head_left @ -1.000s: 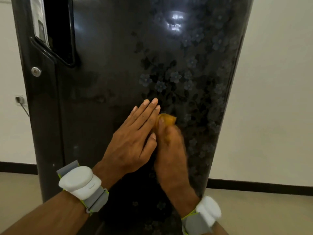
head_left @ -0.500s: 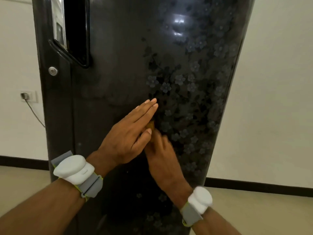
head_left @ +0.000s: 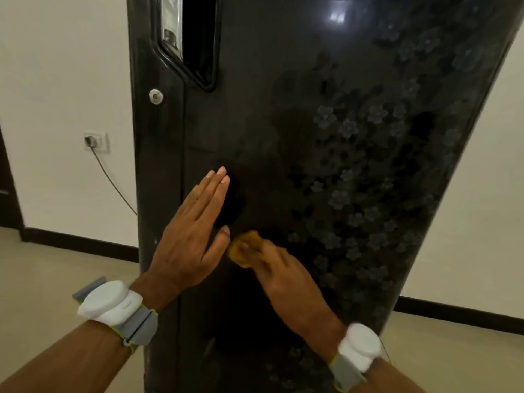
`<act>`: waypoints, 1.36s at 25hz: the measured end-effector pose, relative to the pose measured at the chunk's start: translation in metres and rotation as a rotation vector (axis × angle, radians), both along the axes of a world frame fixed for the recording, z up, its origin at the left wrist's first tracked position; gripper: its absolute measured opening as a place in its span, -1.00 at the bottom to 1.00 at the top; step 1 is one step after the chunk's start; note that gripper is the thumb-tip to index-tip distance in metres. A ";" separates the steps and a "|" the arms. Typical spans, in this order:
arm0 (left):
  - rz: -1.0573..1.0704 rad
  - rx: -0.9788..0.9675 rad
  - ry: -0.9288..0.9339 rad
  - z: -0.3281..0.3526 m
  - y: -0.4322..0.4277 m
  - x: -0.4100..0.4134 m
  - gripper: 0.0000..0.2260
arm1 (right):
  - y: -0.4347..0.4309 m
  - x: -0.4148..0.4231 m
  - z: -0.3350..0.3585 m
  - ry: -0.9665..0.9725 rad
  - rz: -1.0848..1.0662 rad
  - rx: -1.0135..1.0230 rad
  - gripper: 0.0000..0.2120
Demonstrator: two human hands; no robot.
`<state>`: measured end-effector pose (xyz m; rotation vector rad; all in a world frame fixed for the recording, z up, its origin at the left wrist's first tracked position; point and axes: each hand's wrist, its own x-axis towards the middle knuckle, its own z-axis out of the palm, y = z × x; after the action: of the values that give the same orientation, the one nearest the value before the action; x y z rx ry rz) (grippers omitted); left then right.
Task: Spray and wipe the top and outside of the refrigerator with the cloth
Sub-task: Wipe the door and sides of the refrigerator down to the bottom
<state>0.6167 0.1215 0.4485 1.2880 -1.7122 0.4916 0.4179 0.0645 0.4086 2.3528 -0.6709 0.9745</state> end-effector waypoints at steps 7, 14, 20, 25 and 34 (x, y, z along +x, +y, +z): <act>-0.077 0.013 0.104 -0.015 0.004 0.026 -0.28 | -0.008 0.048 0.054 -0.455 -0.035 0.096 -0.65; -0.123 -0.041 0.165 -0.028 0.017 0.049 -0.27 | -0.026 0.018 0.034 0.021 0.042 0.058 -0.60; -0.132 -0.043 0.133 -0.041 0.015 0.061 -0.28 | -0.003 0.101 -0.025 0.491 0.162 -0.171 -0.58; -0.153 0.008 0.154 -0.052 0.024 0.080 -0.28 | -0.021 0.106 0.031 0.026 0.055 -0.136 -0.61; -0.100 0.004 0.351 -0.094 0.040 0.114 -0.40 | -0.010 0.146 0.004 0.034 -0.072 -0.246 -0.60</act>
<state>0.7309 0.1610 0.3546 1.2044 -1.4732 0.1895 0.5640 0.0548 0.4131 2.1117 -0.5826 0.9270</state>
